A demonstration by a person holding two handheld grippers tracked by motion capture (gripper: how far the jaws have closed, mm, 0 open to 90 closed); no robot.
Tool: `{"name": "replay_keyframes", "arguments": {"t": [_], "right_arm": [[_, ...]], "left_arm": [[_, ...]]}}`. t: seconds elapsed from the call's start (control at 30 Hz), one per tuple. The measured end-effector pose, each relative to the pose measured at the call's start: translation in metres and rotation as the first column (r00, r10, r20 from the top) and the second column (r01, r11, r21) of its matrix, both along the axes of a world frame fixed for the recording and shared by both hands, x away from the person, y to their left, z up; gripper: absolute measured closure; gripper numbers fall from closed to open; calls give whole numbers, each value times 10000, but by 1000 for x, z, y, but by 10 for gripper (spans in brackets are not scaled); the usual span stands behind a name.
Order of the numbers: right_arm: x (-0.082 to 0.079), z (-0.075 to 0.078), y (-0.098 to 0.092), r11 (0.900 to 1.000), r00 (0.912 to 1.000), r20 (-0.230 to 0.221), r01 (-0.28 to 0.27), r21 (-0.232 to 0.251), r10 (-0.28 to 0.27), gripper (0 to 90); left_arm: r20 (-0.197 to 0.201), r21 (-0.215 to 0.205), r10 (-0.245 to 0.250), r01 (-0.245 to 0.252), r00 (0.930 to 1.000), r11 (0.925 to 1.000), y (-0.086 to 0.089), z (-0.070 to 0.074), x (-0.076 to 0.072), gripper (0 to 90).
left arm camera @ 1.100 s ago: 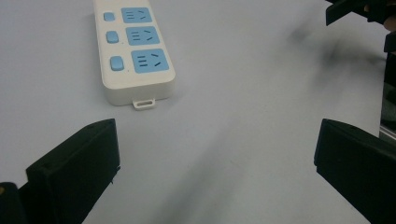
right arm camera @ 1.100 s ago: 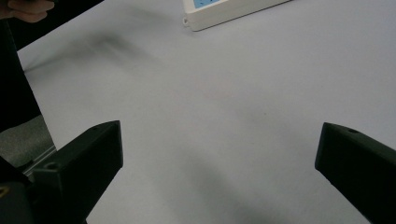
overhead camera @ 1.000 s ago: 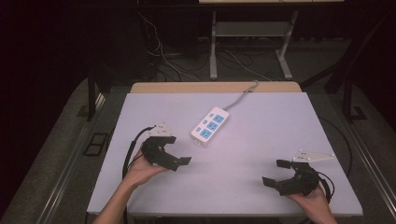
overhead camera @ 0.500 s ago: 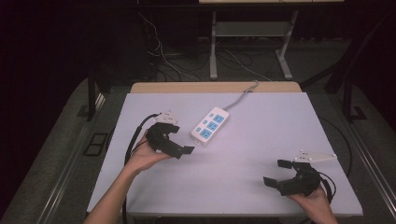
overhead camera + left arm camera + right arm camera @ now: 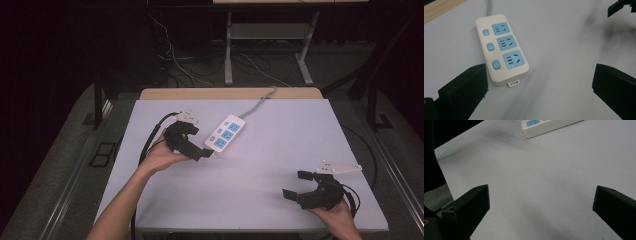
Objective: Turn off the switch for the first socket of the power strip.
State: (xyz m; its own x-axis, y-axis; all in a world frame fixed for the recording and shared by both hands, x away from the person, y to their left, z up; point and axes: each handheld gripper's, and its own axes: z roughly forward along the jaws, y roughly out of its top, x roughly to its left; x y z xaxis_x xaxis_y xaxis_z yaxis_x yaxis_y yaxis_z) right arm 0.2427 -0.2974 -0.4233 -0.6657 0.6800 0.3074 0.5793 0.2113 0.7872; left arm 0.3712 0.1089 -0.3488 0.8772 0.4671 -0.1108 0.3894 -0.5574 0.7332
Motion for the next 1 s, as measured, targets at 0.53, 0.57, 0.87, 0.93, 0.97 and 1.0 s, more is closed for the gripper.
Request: {"name": "replay_keyframes", "arguments": {"t": [0.53, 0.57, 0.87, 0.93, 0.97, 1.0], "right_arm": [[0, -1, 1, 10000, 10000, -9, 30, -51, -30, 7], [0, -1, 1, 10000, 10000, -13, 31, -49, -31, 7], [-2, 1, 0, 10000, 10000, 8, 35, -40, -35, 8], [-2, 1, -1, 10000, 10000, 5, 55, -19, -55, 7], [-2, 1, -1, 10000, 10000, 5, 55, -19, -55, 7], [-2, 1, -1, 10000, 10000, -1, 63, -21, -63, 7]], "left_arm": [[9, 260, 161, -162, 9999, 9995, 1, 8, 32, 0], [49, 274, 190, -191, 9998, 9994, 0, 8, 34, 0], [1, 329, 271, -271, 9996, 9991, -3, 17, 51, 0], [22, 330, 312, -313, 9995, 9990, -3, 19, 56, 0], [28, 343, 316, -317, 9995, 9989, -4, 20, 58, 0], [26, 344, 350, -351, 9994, 9988, -4, 21, 60, 0]]}}
